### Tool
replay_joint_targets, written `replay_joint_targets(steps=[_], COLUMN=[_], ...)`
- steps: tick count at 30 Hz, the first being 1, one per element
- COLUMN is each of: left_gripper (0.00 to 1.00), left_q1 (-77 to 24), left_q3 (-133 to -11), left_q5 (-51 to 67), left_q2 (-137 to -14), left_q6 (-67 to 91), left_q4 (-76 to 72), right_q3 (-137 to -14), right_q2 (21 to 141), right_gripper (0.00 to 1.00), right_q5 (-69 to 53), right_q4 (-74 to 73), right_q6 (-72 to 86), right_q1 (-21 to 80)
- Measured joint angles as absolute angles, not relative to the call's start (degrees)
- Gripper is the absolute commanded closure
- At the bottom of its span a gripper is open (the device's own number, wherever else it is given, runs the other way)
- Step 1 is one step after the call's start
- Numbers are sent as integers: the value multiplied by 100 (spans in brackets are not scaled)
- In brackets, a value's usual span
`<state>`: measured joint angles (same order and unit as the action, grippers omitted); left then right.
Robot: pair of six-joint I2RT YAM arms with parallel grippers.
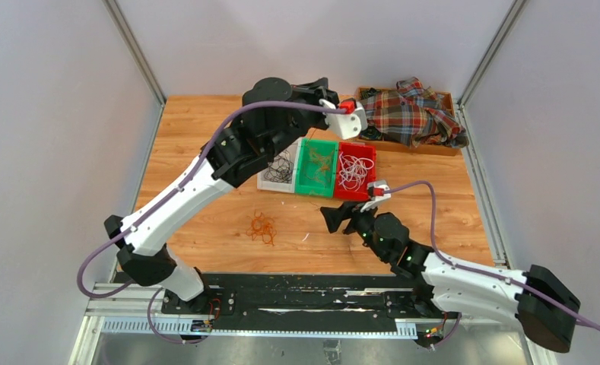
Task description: Untangle the cables
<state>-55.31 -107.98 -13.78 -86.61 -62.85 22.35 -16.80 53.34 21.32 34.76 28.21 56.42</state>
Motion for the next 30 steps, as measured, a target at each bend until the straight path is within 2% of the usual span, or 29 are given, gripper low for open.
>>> replay_joint_targets(steps=[10,15,24,30], left_gripper=[99,99,99,99], left_q1=[-5133,-5052,-4860,-4748], left_q3=[-11067,-11069,-11008,-10038], left_q5=[-1420,-1391,-1347,-1238], left_q2=[-9148,-9264,-9553,-9445], left_q6=[-6173,-6176,-5922,-5435], left_q4=[1909,1680,1461,1328], right_q3=[-1116,-943,-869,-869], right_q2=[3487,3057,2958,3017], right_gripper=[23,23,24,24], right_q5=[2593,2679,2762,2766], right_q4=[2265,1890,1562,1466], right_q6=[3151,3271,3343,3199], right_q1=[5642,5642,5642,5642])
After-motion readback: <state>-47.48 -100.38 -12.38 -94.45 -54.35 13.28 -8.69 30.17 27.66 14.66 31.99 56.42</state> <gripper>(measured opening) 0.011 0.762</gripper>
